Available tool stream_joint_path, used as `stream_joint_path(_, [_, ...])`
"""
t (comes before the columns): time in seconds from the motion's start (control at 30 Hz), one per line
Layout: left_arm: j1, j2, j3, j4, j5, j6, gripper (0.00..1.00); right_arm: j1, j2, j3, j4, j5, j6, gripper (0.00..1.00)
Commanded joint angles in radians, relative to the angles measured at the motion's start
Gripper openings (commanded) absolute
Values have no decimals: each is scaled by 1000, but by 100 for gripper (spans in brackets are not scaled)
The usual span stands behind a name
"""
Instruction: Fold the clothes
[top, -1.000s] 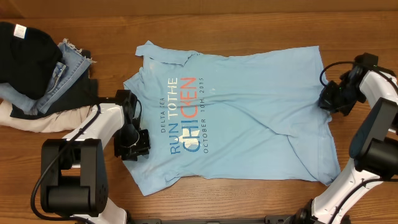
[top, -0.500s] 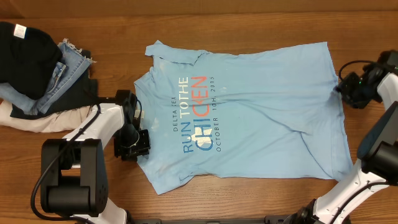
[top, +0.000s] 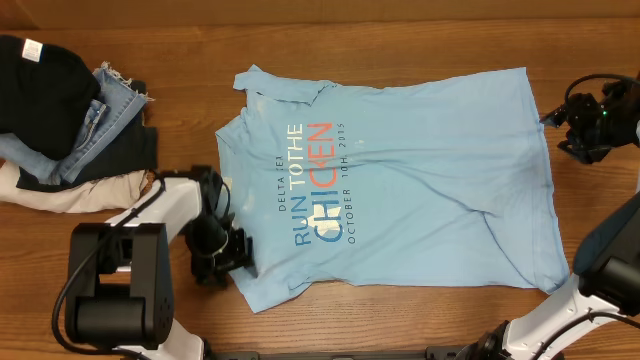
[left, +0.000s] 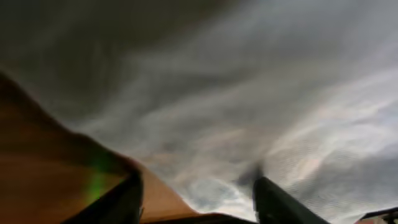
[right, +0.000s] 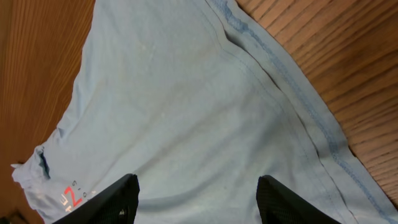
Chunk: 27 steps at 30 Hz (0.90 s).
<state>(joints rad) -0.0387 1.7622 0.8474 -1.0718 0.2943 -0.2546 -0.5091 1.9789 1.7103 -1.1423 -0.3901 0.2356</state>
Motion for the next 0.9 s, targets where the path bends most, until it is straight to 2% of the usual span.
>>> stream_joint_path(0.0, [1, -2, -80, 140, 11, -98, 40, -3, -27, 23, 1, -16, 4, 65])
stream_joint_path(0.03, [1, -2, -84, 157, 12, -120, 28, -3, -27, 23, -5, -16, 4, 65])
stream_joint_path(0.07, [1, -2, -84, 166, 11, -137, 11, -3, -27, 23, -11, -16, 4, 65])
stream_joint_path(0.1, [3, -3, -84, 167, 10, -147, 4, -3, -27, 23, -16, -15, 4, 65])
stream_joint_path(0.17, [37, -3, -84, 158, 10, -146, 4, -3, -27, 23, -17, -5, 3, 66])
stream_joint_path(0.27, [145, -5, -84, 113, -43, -133, 4, -3, -26, 21, -40, 73, 4, 72])
stream_joint_path(0.33, [264, -6, -83, 91, -96, -102, 4, -3, -24, 3, -74, 103, 6, 71])
stream_joint_path(0.43, [422, -6, -82, 104, -93, -51, 4, 0, -24, -57, -98, 106, 6, 70])
stream_joint_path(0.57, [524, -6, -70, 108, -80, 24, 4, 0, -24, -141, -121, 180, 1, 71])
stream_joint_path(0.63, [537, -6, -64, 108, -81, 32, 4, 7, -24, -172, -151, 164, -21, 68])
stream_joint_path(0.7, [535, -6, -63, 110, -76, 34, 4, 34, -24, -206, -191, 161, -40, 56])
stream_joint_path(0.8, [535, -6, -63, 116, -64, 39, 4, 68, -24, -245, -211, 165, -54, 47])
stream_joint_path(0.87, [535, -6, -63, 116, -64, 42, 4, 91, -24, -271, -218, 177, -54, 47])
